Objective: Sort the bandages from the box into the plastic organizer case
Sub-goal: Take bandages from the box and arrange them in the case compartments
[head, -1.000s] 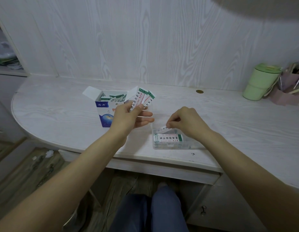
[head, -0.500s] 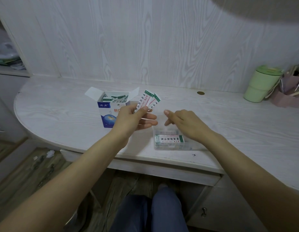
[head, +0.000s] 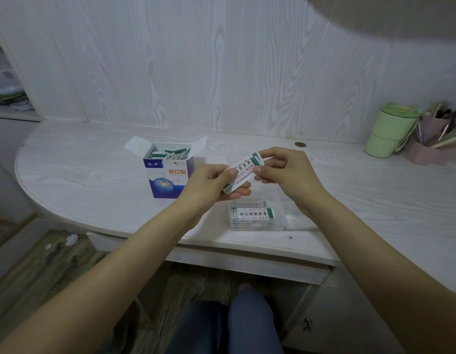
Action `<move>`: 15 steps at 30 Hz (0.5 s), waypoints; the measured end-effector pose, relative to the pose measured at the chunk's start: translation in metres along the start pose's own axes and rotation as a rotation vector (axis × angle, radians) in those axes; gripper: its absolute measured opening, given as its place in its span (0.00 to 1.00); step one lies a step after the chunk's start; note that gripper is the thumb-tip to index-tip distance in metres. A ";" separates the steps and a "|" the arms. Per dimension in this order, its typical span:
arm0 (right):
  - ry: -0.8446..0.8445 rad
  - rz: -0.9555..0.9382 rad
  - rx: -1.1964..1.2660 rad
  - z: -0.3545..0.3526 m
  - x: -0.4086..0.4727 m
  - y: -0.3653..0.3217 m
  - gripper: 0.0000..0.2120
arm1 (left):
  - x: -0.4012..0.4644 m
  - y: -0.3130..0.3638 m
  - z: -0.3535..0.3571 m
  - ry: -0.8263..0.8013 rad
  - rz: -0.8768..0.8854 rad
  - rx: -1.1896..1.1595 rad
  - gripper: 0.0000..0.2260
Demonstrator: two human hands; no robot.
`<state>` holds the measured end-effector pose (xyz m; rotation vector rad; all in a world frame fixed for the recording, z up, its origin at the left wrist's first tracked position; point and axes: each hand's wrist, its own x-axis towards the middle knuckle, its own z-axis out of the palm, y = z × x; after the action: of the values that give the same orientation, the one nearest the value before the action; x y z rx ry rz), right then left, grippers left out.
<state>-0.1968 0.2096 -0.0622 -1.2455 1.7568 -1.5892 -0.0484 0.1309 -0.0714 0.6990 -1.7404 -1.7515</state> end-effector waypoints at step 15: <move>0.150 0.141 -0.237 -0.011 0.010 0.025 0.06 | 0.009 -0.001 -0.013 0.284 0.043 0.034 0.09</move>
<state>-0.2185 0.2055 -0.0808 -1.1002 2.1287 -1.4600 -0.0459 0.1156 -0.0728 0.8730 -1.5817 -1.5137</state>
